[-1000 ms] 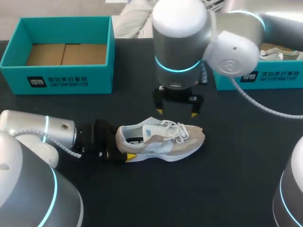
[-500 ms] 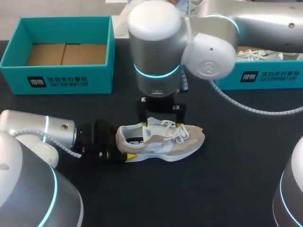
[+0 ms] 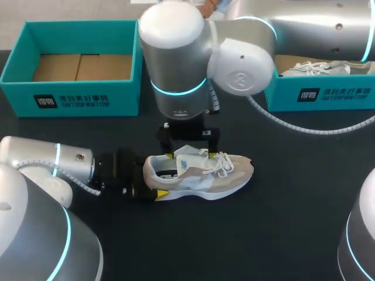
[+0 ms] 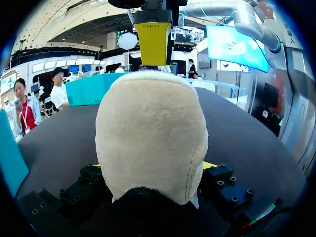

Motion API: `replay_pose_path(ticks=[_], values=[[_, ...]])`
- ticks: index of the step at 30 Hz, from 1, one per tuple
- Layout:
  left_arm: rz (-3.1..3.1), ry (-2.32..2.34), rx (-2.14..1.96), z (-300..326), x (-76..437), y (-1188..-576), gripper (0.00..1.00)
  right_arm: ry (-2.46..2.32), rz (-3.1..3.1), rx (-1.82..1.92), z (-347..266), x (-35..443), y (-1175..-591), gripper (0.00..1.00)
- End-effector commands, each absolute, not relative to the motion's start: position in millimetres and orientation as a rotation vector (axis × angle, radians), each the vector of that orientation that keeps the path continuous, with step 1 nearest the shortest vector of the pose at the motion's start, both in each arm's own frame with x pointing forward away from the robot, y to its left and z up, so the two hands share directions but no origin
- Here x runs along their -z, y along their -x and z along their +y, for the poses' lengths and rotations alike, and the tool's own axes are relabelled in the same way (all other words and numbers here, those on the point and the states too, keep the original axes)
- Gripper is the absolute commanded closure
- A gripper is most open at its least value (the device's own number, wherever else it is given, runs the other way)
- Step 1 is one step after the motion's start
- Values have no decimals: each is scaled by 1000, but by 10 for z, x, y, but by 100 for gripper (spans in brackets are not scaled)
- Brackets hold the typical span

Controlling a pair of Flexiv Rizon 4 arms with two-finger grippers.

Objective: Take the shoe out of the shoebox, open the shoe tongue, remove and reinsert the insole, then place the shoe into the shoebox

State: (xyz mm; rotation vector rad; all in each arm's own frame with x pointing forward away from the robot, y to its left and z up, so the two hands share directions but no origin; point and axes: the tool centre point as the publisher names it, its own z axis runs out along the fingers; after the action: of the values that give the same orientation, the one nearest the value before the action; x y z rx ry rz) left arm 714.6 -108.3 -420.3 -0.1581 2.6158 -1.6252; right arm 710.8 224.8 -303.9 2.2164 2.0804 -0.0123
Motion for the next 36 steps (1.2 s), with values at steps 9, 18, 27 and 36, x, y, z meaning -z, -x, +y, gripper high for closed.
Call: replay_pose_path(ticks=[9,18,27,36], values=[[2618,159,1623,-1090,4275,-7119,100,-2191,1869,239,2531,3454,-7015,0],[2618,159,1623,-1090,4275,-7119,100,-2189,1672,290,2291,3520,-7026,0],[2618,159,1623,-1090,4275,-7119,100,-2173,1531,360,2028,3555,-7116,0],[2618,159,1623,-1090,4275,-7119,100,-2194,1422,416,1778,3255,-7091,0]])
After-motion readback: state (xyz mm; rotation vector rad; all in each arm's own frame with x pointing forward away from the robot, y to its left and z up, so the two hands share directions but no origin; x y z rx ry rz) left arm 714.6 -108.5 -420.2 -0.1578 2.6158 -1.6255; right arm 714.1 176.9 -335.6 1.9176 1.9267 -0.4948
